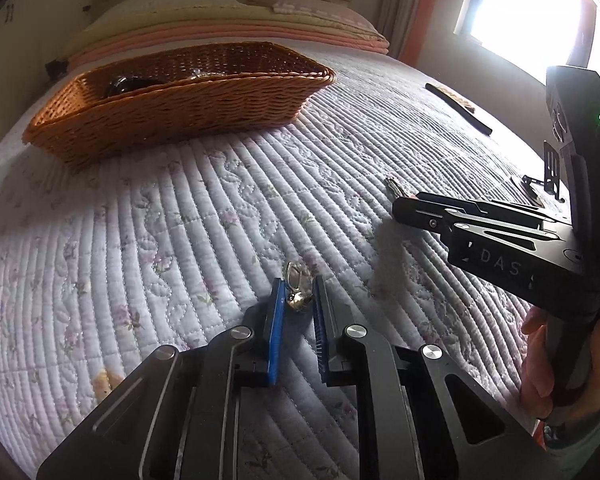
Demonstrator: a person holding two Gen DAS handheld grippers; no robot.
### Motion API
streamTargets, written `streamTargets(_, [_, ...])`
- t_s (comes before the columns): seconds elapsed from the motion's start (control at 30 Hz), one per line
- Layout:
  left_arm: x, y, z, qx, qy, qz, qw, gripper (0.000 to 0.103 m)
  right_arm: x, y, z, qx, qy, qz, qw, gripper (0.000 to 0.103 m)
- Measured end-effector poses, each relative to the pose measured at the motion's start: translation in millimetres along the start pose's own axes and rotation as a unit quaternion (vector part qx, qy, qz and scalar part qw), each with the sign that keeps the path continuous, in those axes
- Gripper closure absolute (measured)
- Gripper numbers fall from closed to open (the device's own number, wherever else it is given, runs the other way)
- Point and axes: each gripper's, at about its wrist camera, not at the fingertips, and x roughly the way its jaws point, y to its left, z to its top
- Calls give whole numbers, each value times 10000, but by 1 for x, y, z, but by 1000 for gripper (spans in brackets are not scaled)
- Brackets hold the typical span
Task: Organize jewelry
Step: 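Grasp the pink-tag key with the right tool while the left tool grasps a small charm, then carry the pink-tag key and charm into the basket and open both tools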
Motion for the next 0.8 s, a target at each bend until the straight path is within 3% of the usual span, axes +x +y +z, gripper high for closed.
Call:
streamTargets(0.33, [-27,6,2,-149,-442,-133,9988,91,-22,-2,3,149,-246,607,9977,82])
streamTargets(0.5, [-46,12,11,-241,-756,-206,9966,91,-40,9,14,31,-465,688,9965,82])
streamTargets(0.8, [-87,27,52,-154,-1388,-27,9902,91,-81,30,54,-185,-1110,839,9901,82])
